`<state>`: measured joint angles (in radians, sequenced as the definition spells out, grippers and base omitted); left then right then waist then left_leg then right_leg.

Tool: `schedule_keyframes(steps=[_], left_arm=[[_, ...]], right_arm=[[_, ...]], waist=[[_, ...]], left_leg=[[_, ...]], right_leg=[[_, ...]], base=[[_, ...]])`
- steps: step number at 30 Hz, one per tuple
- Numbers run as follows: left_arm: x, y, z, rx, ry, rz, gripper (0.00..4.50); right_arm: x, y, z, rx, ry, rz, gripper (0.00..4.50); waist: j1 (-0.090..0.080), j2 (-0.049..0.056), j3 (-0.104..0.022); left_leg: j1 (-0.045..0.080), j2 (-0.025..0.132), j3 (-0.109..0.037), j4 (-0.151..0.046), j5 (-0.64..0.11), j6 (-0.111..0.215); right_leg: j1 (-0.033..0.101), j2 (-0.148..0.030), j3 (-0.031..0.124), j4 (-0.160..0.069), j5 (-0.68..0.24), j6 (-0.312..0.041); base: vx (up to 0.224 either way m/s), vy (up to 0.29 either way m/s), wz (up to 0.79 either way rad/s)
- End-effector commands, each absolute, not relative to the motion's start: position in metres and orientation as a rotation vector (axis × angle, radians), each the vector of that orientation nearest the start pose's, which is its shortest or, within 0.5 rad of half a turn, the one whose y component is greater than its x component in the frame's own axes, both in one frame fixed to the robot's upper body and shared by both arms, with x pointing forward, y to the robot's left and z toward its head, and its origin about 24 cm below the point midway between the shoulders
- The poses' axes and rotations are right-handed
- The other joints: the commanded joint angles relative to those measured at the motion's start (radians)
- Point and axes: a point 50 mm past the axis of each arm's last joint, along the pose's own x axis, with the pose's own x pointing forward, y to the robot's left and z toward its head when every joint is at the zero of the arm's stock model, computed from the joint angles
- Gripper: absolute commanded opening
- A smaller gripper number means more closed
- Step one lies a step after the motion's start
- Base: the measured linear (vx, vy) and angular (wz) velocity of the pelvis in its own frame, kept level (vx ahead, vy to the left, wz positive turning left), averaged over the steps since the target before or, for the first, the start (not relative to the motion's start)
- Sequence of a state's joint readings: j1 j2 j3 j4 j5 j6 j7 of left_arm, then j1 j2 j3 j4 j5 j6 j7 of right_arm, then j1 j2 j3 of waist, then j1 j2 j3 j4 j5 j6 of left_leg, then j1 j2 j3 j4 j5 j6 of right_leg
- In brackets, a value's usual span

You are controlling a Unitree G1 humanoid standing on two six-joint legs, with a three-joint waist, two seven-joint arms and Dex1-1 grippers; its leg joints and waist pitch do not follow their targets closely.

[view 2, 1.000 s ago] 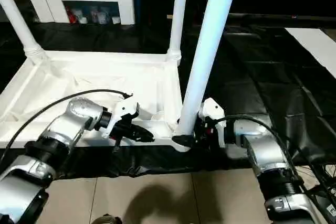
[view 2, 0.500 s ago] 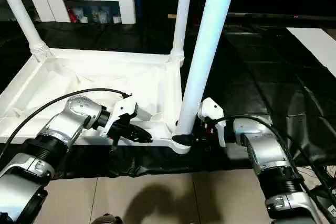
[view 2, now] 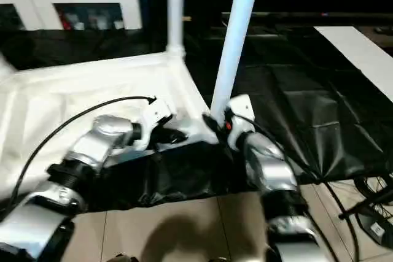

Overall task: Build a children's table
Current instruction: Rotate leg to tighten

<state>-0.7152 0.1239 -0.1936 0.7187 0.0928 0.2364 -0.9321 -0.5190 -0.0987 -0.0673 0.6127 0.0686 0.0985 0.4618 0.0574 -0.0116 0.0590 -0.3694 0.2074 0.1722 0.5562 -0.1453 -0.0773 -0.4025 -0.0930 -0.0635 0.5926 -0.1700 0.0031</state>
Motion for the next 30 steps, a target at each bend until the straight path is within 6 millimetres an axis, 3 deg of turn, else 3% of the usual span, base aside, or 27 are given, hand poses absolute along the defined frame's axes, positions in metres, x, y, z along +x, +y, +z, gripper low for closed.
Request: schedule_keyframes(steps=[1, 4, 9, 13, 15, 19, 22, 30], left_arm=[[0.335, 0.037, 0.074, 0.231, 0.302, -1.224, 0.00], [0.330, 0.034, 0.071, 0.236, 0.307, -1.257, 0.00], [0.331, 0.048, 0.070, 0.280, 0.322, -1.279, 0.00], [0.329, 0.055, 0.069, 0.304, 0.336, -1.327, 0.00], [0.329, 0.062, 0.069, 0.321, 0.348, -1.351, 0.00], [0.330, 0.071, 0.071, 0.345, 0.363, -1.386, 0.00], [0.329, 0.075, 0.072, 0.353, 0.367, -1.421, 0.00], [0.324, 0.087, 0.075, 0.358, 0.405, -1.545, 0.00]], right_arm=[[0.326, -0.085, 0.020, 0.082, 0.310, 0.634, 2.51], [0.325, -0.081, 0.021, 0.084, 0.307, 0.652, 2.65], [0.321, -0.090, 0.025, 0.005, 0.284, 0.751, 3.31], [0.314, -0.099, 0.028, -0.054, 0.270, 0.865, 3.31], [0.308, -0.111, 0.030, -0.105, 0.280, 0.965, 3.31], [0.298, -0.128, 0.036, -0.128, 0.308, 1.126, 3.31], [0.293, -0.134, 0.038, -0.137, 0.326, 1.196, 3.31], [0.281, -0.148, 0.038, -0.204, 0.401, 1.371, 3.31]], waist=[[0.006, -0.002, -0.064], [0.006, -0.001, -0.066], [0.008, 0.006, -0.070], [0.011, 0.004, -0.070], [0.012, -0.001, -0.068], [0.020, -0.001, -0.067], [0.039, -0.002, -0.067], [0.048, -0.008, -0.067]], left_leg=[[0.004, 0.011, 0.001, -0.062, -0.314, 0.017], [0.005, 0.012, 0.004, -0.060, -0.292, 0.030], [0.006, 0.014, 0.002, -0.060, -0.280, 0.030], [0.006, 0.014, 0.004, -0.058, -0.284, 0.039], [0.007, 0.014, 0.004, -0.058, -0.294, 0.041], [0.009, 0.016, 0.005, -0.057, -0.305, 0.050], [0.012, 0.020, 0.006, -0.056, -0.299, 0.055], [0.009, 0.019, 0.007, -0.053, -0.278, 0.059]], right_leg=[[0.045, -0.042, 0.032, -0.079, -0.281, -0.199], [0.046, -0.042, 0.033, -0.079, -0.264, -0.203], [0.051, -0.040, 0.033, -0.072, -0.214, -0.214], [0.054, -0.039, 0.033, -0.072, -0.191, -0.224], [0.054, -0.040, 0.032, -0.074, -0.215, -0.226], [0.051, -0.042, 0.034, -0.076, -0.244, -0.222], [0.051, -0.042, 0.034, -0.076, -0.258, -0.222], [0.051, -0.044, 0.033, -0.070, -0.251, -0.230]], base=[[0.000, 0.000, 0.00], [0.000, 0.000, 0.00], [0.000, 0.000, 0.00], [0.000, 0.000, 0.00], [0.000, 0.000, 0.00], [0.000, 0.000, 0.00], [0.000, 0.000, 0.00], [0.000, 0.000, 0.00]])
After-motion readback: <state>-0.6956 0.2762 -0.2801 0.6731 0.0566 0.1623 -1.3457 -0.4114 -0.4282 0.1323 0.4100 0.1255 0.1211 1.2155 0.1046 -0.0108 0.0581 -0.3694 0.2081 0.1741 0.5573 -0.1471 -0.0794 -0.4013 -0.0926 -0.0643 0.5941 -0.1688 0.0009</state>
